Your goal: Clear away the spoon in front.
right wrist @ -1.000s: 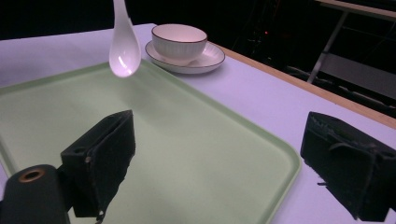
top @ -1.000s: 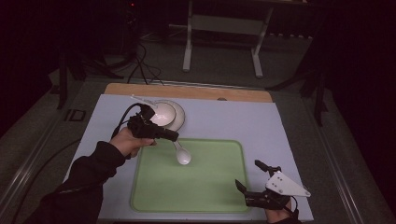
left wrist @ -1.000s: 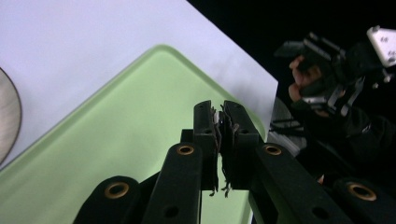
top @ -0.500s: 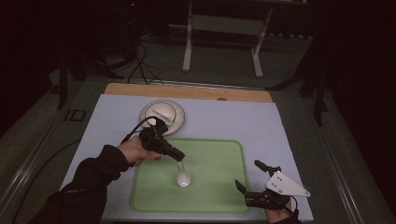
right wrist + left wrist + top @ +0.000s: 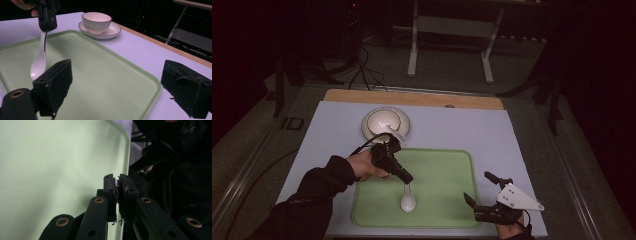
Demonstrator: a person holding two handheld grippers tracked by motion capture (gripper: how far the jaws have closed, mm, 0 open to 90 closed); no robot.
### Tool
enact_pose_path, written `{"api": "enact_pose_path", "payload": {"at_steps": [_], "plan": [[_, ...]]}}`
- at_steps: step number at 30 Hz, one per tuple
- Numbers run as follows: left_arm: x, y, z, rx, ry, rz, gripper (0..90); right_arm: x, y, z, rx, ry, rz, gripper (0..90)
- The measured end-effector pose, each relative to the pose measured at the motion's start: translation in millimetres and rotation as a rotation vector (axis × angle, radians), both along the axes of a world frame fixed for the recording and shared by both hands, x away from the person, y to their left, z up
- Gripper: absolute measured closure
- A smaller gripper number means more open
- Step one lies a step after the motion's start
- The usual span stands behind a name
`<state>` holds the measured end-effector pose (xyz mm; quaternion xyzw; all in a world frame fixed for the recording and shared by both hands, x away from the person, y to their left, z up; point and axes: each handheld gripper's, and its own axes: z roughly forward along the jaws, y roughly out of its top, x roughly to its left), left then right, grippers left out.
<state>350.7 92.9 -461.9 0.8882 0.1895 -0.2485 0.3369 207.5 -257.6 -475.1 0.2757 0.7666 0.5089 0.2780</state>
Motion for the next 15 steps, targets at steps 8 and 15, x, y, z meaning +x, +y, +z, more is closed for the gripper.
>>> {"api": "enact_pose_path", "payload": {"at_steps": [8,15], "plan": [[6.4,-0.3,-8.9,-0.011,-0.08,0.05,78.3,0.2,0.1,-0.2,-0.002,0.0,0.002,10.3],[16.5,4.4,-25.9,-0.046,-0.085,0.104,74.2,0.4,0.1,-0.3,0.0,0.001,0.006,10.3]]}}
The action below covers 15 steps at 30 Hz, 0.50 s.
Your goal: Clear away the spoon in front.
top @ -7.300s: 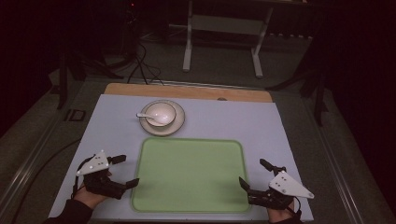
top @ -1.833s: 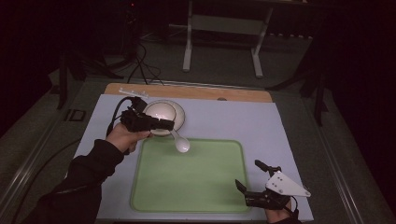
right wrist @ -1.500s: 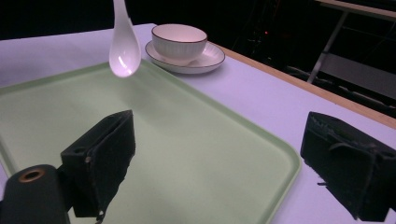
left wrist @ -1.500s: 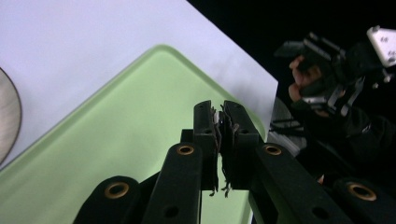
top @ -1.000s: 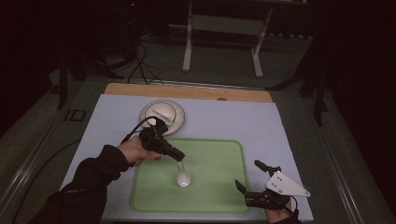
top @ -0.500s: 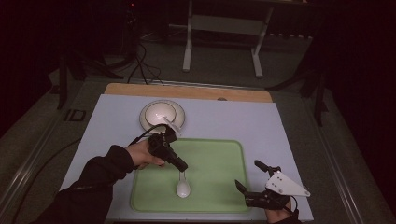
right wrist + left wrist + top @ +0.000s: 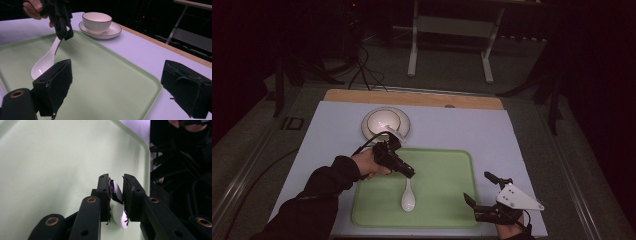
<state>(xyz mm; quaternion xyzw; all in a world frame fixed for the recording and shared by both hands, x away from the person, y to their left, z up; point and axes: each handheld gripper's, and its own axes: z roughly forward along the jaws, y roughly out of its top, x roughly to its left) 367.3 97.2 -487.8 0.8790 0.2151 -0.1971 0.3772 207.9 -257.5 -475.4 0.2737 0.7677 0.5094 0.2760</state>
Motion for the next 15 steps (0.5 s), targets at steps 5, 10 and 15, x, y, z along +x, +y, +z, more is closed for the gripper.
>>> {"api": "enact_pose_path", "payload": {"at_steps": [5,10,15], "plan": [[3.5,2.7,-11.5,-0.042,-0.03,0.025,72.0,0.0,0.4,-0.1,-0.002,0.0,0.003,10.3],[8.0,5.6,-26.6,-0.071,-0.036,0.071,68.4,0.8,0.3,-0.7,0.002,0.011,0.01,10.3],[9.8,6.5,-37.4,-0.079,-0.053,0.099,64.5,1.0,0.5,-0.8,0.004,0.011,0.011,10.3]]}}
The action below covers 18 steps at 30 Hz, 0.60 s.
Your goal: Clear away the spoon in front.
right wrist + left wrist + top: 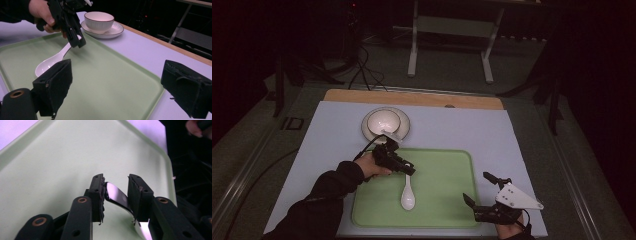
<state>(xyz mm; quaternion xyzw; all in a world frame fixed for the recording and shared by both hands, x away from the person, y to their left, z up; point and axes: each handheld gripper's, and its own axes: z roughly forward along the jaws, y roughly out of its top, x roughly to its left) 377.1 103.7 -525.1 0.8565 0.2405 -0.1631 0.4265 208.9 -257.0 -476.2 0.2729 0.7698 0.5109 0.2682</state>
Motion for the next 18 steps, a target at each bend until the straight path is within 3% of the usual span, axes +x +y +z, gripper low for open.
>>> {"api": "enact_pose_path", "payload": {"at_steps": [2,14,18], "plan": [[1.4,-0.8,-5.7,-0.007,-0.001,0.028,64.3,0.1,0.3,-0.1,-0.001,0.001,0.003,10.3],[-1.5,-3.7,-21.2,0.041,-0.12,0.084,55.7,0.7,1.7,-0.8,-0.007,0.011,0.019,10.3],[-0.6,-3.3,-25.1,0.045,-0.136,0.113,53.8,0.9,2.0,-1.1,-0.007,0.013,0.023,10.3]]}}
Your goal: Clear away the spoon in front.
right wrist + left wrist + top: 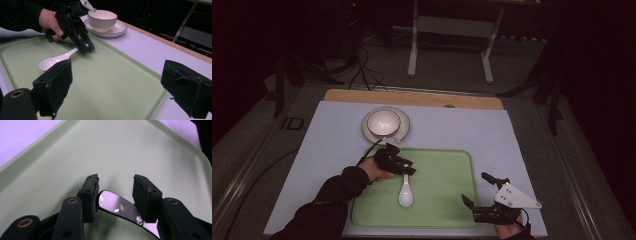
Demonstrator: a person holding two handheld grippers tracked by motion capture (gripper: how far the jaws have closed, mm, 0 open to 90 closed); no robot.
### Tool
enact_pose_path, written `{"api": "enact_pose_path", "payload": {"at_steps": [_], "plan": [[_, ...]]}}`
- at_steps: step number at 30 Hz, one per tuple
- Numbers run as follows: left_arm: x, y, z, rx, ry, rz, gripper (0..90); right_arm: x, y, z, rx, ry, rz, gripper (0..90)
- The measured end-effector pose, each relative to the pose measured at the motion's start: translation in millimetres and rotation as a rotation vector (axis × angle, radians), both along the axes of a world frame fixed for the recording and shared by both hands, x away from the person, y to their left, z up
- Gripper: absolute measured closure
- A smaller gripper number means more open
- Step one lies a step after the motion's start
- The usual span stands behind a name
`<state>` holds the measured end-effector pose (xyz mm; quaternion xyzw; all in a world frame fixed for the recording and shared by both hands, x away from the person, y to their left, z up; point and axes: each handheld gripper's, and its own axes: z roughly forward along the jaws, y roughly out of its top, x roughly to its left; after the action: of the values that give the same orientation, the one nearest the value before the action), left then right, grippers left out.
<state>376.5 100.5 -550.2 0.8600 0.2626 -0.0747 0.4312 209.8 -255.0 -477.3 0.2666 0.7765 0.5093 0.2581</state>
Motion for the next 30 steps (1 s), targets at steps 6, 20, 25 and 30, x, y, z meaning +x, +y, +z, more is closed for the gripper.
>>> {"api": "enact_pose_path", "payload": {"at_steps": [6,20,25,30], "plan": [[1.6,2.1,3.1,-0.032,-0.03,0.035,53.6,0.2,0.2,-0.2,0.0,0.001,0.001,10.3],[-19.1,11.8,37.9,-0.148,-0.088,0.053,22.8,-0.1,-0.1,0.0,-0.001,-0.001,-0.003,10.3],[-33.8,16.0,52.5,-0.139,-0.096,0.019,2.2,0.1,-0.2,-0.1,-0.001,-0.001,-0.005,10.3],[-40.9,25.4,61.5,-0.159,-0.105,0.032,0.0,0.1,-0.1,-0.2,-0.002,-0.001,-0.006,10.3]]}}
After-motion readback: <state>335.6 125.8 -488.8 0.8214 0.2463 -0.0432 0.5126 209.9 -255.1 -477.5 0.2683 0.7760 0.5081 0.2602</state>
